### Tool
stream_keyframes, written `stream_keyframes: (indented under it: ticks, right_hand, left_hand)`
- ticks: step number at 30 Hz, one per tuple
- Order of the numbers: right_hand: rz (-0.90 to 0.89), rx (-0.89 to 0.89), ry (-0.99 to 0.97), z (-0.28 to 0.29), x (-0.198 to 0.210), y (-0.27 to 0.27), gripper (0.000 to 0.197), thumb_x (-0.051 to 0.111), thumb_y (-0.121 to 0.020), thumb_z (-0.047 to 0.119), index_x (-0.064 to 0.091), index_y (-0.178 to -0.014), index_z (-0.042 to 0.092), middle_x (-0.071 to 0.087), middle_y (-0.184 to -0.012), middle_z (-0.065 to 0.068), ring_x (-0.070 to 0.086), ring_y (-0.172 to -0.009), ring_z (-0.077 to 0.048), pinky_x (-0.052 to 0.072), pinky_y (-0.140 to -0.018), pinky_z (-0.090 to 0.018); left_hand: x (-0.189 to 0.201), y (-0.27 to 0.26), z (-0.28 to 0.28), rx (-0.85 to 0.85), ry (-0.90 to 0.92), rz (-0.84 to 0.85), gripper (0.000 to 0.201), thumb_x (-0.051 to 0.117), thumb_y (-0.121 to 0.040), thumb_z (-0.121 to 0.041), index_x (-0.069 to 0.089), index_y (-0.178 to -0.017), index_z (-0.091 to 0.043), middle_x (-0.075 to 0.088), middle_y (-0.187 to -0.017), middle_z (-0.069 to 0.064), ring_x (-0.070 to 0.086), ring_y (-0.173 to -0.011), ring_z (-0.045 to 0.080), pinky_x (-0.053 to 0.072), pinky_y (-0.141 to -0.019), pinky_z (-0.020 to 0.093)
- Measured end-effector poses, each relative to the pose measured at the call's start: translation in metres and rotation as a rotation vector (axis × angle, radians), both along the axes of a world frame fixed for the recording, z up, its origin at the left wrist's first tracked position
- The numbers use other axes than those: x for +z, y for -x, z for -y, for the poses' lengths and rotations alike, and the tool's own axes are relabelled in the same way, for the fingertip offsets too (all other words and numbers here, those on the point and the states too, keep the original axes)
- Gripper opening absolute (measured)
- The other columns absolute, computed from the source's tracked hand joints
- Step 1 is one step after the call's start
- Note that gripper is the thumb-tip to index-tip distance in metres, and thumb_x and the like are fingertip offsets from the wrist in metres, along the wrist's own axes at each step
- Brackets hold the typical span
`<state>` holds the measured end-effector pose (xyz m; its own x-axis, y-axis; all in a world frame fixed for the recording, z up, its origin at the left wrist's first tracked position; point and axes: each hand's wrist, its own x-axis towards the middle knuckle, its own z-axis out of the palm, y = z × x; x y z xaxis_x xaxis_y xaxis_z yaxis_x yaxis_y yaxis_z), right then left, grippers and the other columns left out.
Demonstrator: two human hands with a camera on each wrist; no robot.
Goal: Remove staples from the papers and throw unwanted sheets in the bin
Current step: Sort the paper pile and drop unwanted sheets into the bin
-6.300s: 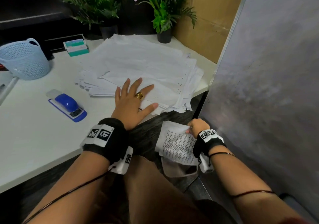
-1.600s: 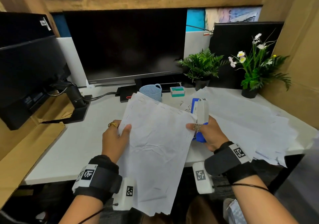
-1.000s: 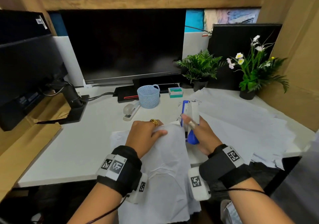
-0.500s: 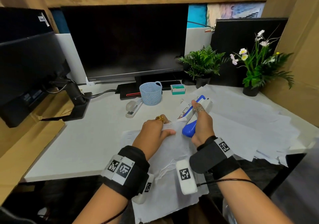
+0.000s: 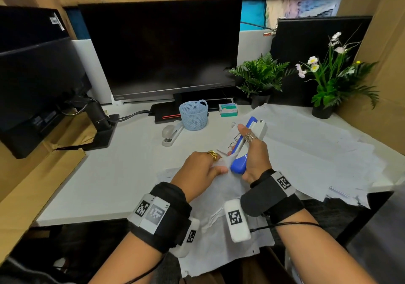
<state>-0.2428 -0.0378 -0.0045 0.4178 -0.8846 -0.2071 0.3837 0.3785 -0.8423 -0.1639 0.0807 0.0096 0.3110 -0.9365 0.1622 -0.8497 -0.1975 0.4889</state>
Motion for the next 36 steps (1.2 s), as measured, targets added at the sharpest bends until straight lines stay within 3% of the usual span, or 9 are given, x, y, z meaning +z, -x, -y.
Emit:
stream_keyframes:
  ticks: [5, 10, 13, 17, 22, 25, 28, 33, 36]
  right_hand:
    - [0.051, 0.144, -0.069, 0.012, 0.001, 0.011, 0.043, 0.057, -0.089, 0.04, 0.056, -0.125, 0.017, 0.062, -0.079, -0.013, 0.063, -0.062, -0.023, 0.055, -0.059, -0.032]
    - [0.052, 0.102, -0.103, 0.01, 0.0, 0.004, 0.058, 0.064, -0.081, 0.05, 0.052, -0.13, 0.02, 0.063, -0.105, -0.015, 0.065, -0.082, -0.029, 0.055, -0.06, -0.034]
    - [0.027, 0.045, -0.092, 0.009, -0.002, -0.002, 0.051, 0.068, -0.079, 0.046, 0.058, -0.123, 0.021, 0.063, -0.118, -0.018, 0.063, -0.105, -0.035, 0.057, -0.073, -0.04]
    - [0.023, 0.036, -0.097, 0.006, -0.009, -0.011, 0.056, 0.073, -0.071, 0.047, 0.061, -0.12, 0.021, 0.064, -0.116, -0.019, 0.064, -0.102, -0.036, 0.056, -0.081, -0.049]
    - [-0.038, 0.099, -0.083, 0.007, -0.009, -0.015, 0.035, 0.066, -0.082, 0.041, 0.06, -0.109, 0.018, 0.056, -0.074, -0.007, 0.055, -0.059, -0.019, 0.048, -0.05, -0.024]
    - [-0.104, 0.236, -0.033, 0.008, -0.002, -0.028, 0.049, 0.071, -0.074, 0.053, 0.059, -0.11, 0.023, 0.065, -0.092, -0.009, 0.065, -0.078, -0.023, 0.055, -0.072, -0.036]
    - [-0.179, 0.309, -0.009, 0.015, 0.002, -0.036, 0.066, 0.069, -0.069, 0.057, 0.054, -0.125, 0.027, 0.06, -0.122, -0.011, 0.057, -0.111, -0.033, 0.044, -0.098, -0.051]
    - [-0.514, 0.471, 0.035, 0.014, -0.007, -0.044, 0.054, 0.066, -0.055, 0.03, 0.055, -0.103, 0.007, 0.055, -0.092, -0.019, 0.053, -0.078, -0.031, 0.048, -0.079, -0.048]
    - [-0.816, 0.53, 0.341, 0.01, -0.013, -0.051, 0.038, 0.062, -0.081, 0.032, 0.057, -0.103, 0.001, 0.059, -0.104, -0.021, 0.056, -0.091, -0.033, 0.046, -0.081, -0.038]
  left_hand:
    - [-0.003, -0.007, -0.003, 0.005, -0.033, 0.049, 0.038, 0.051, -0.095, -0.035, 0.061, -0.104, 0.0, 0.064, -0.114, 0.015, 0.057, -0.104, 0.029, 0.042, -0.088, 0.035]
    - [-0.002, -0.005, -0.005, -0.023, -0.046, -0.007, 0.035, 0.051, -0.095, -0.033, 0.049, -0.069, -0.01, 0.064, -0.096, 0.018, 0.055, -0.08, 0.025, 0.038, -0.071, 0.031]
    - [0.001, -0.001, -0.006, -0.037, -0.058, 0.015, 0.034, 0.049, -0.095, -0.034, 0.054, -0.075, -0.007, 0.053, -0.073, 0.007, 0.047, -0.069, 0.018, 0.03, -0.062, 0.028]
    - [0.002, -0.001, -0.008, -0.05, -0.075, 0.044, 0.031, 0.048, -0.097, -0.032, 0.056, -0.084, -0.004, 0.042, -0.067, 0.001, 0.044, -0.07, 0.017, 0.027, -0.057, 0.025]
    - [0.003, -0.002, -0.013, -0.018, -0.097, 0.061, 0.044, 0.046, -0.097, -0.032, 0.03, -0.058, -0.02, 0.032, -0.058, -0.003, 0.033, -0.055, 0.009, 0.029, -0.054, 0.018]
    - [-0.002, -0.01, -0.017, 0.052, -0.027, 0.026, 0.049, 0.045, -0.098, -0.032, 0.028, -0.054, -0.019, 0.031, -0.054, -0.003, 0.035, -0.052, 0.011, 0.023, -0.055, 0.025]
    - [-0.008, -0.026, -0.025, 0.136, -0.013, 0.013, 0.048, 0.047, -0.097, -0.029, 0.027, -0.055, -0.018, 0.032, -0.053, -0.003, 0.04, -0.06, 0.023, 0.018, -0.058, 0.029]
    - [-0.015, -0.046, -0.039, 0.199, 0.066, -0.057, 0.036, 0.053, -0.095, -0.026, 0.054, -0.07, -0.001, 0.057, -0.072, 0.014, 0.054, -0.08, 0.035, 0.024, -0.061, 0.027]
    - [-0.019, -0.052, -0.041, 0.204, 0.049, -0.065, 0.034, 0.052, -0.094, -0.03, 0.063, -0.102, 0.002, 0.065, -0.101, 0.02, 0.058, -0.097, 0.032, 0.035, -0.075, 0.027]
